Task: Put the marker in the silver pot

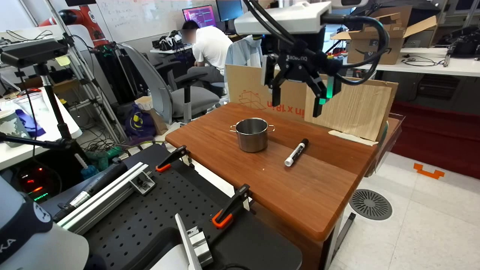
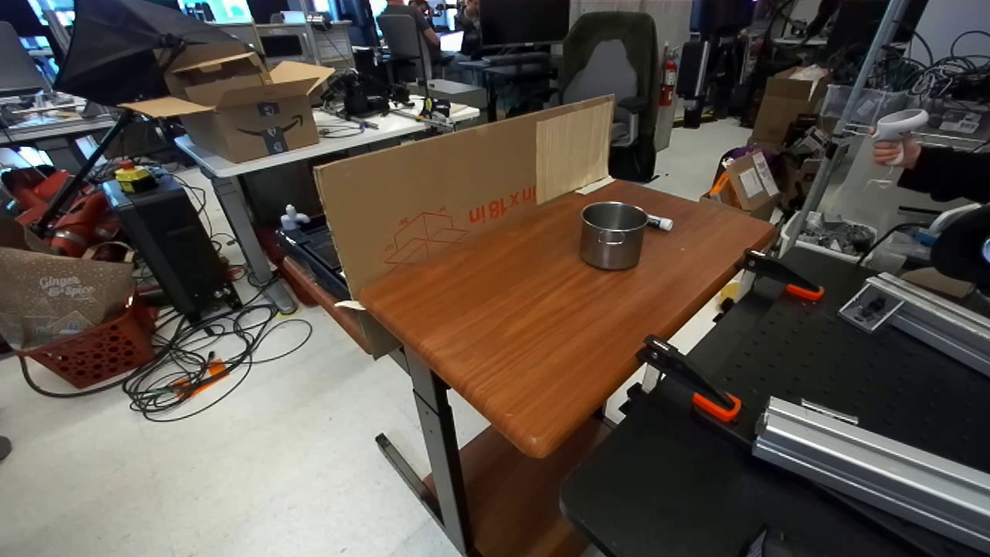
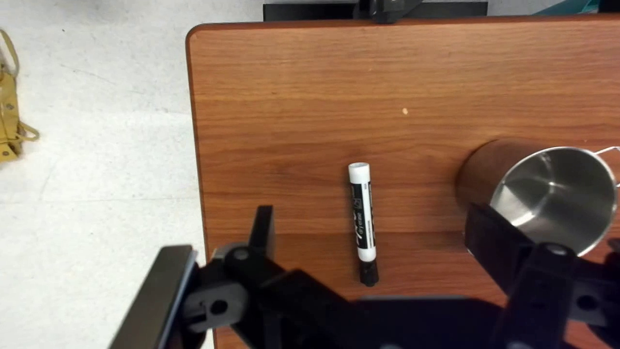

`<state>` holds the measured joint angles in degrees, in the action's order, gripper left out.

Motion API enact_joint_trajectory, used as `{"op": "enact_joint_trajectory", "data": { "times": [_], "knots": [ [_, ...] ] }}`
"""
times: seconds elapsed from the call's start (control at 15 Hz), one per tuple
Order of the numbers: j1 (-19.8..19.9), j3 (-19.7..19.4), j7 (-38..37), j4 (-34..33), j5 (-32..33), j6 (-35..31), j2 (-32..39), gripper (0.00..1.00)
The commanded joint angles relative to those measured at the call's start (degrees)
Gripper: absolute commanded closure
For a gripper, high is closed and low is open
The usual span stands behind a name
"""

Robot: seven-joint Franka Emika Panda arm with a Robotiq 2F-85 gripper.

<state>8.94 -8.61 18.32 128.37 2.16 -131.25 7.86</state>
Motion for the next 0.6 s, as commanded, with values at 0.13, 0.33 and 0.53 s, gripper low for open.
{"op": "enact_joint_trajectory", "data": {
  "times": [0.13, 0.33, 0.53],
  "knots": [
    [2.0, 0.9, 2.5, -6.3, -0.8, -3.4, 10.2, 0.0],
    [2.5, 1.5, 1.6, -9.2, -1.0, -5.9, 15.3, 0.0],
    [2.8, 2.3, 1.0, -12.5, -0.9, -7.4, 19.7, 0.0]
  ]
}}
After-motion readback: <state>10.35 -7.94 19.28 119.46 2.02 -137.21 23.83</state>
